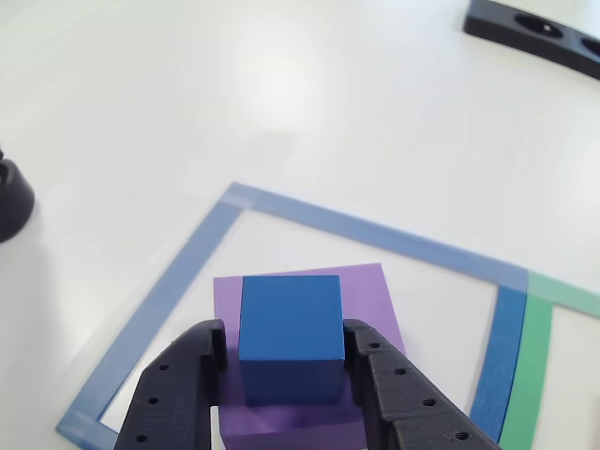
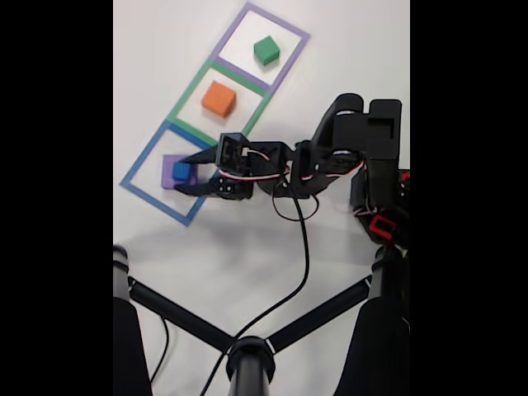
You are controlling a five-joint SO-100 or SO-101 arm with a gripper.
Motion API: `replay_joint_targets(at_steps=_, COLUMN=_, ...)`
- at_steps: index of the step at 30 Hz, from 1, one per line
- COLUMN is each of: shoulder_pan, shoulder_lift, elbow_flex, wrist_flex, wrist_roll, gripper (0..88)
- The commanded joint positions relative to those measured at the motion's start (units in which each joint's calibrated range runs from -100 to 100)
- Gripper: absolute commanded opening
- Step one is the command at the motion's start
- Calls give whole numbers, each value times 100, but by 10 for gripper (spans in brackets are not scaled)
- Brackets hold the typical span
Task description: Tower of hanoi
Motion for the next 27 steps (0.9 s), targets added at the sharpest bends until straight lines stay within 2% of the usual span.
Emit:
replay_joint_targets(at_steps=1, shoulder_pan=-61, shoulder_lift=-201, elbow_flex=-17, wrist_flex=-147, wrist_roll=59, gripper=89)
replay_joint_targets(at_steps=19, shoulder_pan=-23, shoulder_lift=-442, elbow_flex=-108, wrist_flex=-106, wrist_roll=59, gripper=26)
replay_joint_targets(at_steps=23, shoulder_pan=-16, shoulder_lift=-786, elbow_flex=-144, wrist_flex=185, wrist_roll=59, gripper=30)
replay_joint_targets(at_steps=27, shoulder_pan=68, shoulder_lift=-1539, elbow_flex=-326, wrist_flex=1100, wrist_roll=59, gripper=30)
